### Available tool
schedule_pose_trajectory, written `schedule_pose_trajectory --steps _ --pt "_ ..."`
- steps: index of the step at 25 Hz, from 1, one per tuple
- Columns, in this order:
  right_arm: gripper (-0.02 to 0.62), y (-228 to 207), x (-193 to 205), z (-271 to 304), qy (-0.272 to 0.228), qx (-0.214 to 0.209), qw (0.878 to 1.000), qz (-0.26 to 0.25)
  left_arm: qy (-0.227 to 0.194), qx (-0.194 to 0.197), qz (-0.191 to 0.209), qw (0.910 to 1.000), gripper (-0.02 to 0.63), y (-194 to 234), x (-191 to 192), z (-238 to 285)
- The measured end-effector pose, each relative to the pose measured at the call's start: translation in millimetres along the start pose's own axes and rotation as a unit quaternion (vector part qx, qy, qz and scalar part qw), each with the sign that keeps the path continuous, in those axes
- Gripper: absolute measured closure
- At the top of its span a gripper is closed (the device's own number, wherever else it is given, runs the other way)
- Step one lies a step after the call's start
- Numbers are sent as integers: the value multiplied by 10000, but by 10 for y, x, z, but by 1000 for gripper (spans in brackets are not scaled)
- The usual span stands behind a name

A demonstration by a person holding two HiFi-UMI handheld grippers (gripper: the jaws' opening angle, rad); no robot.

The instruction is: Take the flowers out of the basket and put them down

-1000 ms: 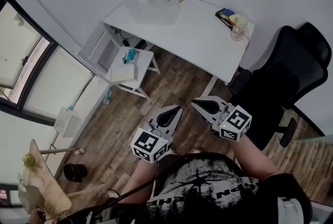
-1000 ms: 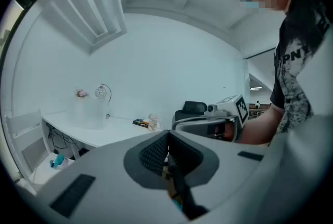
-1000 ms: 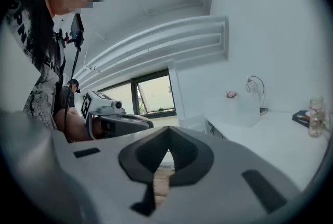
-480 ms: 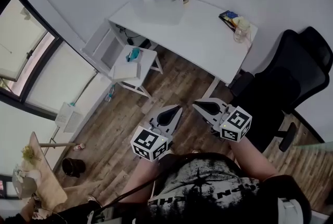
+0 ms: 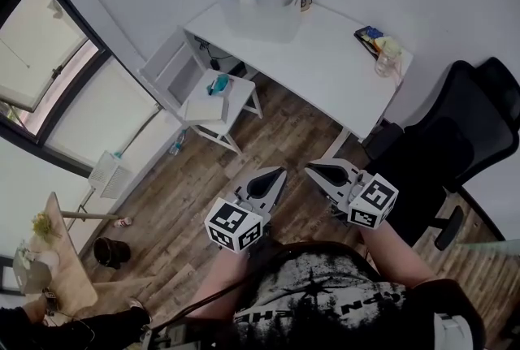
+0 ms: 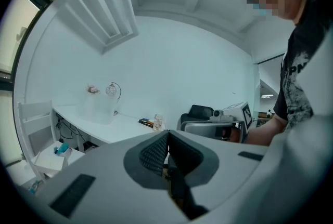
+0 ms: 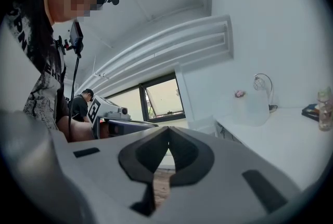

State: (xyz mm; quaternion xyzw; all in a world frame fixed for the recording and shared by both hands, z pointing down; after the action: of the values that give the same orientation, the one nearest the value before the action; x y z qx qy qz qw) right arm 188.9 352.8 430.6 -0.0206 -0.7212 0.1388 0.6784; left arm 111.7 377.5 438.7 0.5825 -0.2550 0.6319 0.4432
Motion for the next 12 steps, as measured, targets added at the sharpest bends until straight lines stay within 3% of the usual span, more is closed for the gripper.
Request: schedule_pose_trajectory --steps 6,12 --pt "580 -101 13 193 112 186 9996 -175 47 39 30 10000 589 298 69 -15" --pt "580 -369 66 649 255 475 9983 -230 124 279 -56 9995 589 863 32 81"
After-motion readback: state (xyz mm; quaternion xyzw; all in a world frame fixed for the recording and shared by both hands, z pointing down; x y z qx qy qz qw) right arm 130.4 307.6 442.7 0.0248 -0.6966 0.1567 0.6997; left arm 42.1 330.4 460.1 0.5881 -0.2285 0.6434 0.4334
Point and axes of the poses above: the fingertips, and each gripper's own axes: z forward along the fingers, y to its left, x out of its underside, the point moved 2 cm from there along -z, backward along the fingers, and after that the axes turned 6 degrees about -x, right-handed, at the moved point
